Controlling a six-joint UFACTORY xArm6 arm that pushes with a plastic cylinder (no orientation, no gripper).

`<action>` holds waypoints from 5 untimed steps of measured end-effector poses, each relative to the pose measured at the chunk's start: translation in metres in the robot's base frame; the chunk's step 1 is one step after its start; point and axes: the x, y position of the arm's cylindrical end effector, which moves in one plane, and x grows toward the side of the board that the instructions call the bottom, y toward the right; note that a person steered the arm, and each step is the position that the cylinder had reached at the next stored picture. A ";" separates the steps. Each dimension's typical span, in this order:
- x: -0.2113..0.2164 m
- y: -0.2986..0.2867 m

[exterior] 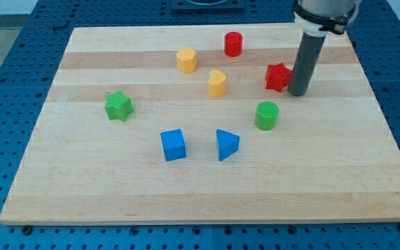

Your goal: Slide the red star a bit left

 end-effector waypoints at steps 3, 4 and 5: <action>-0.028 -0.007; -0.028 -0.029; -0.028 -0.037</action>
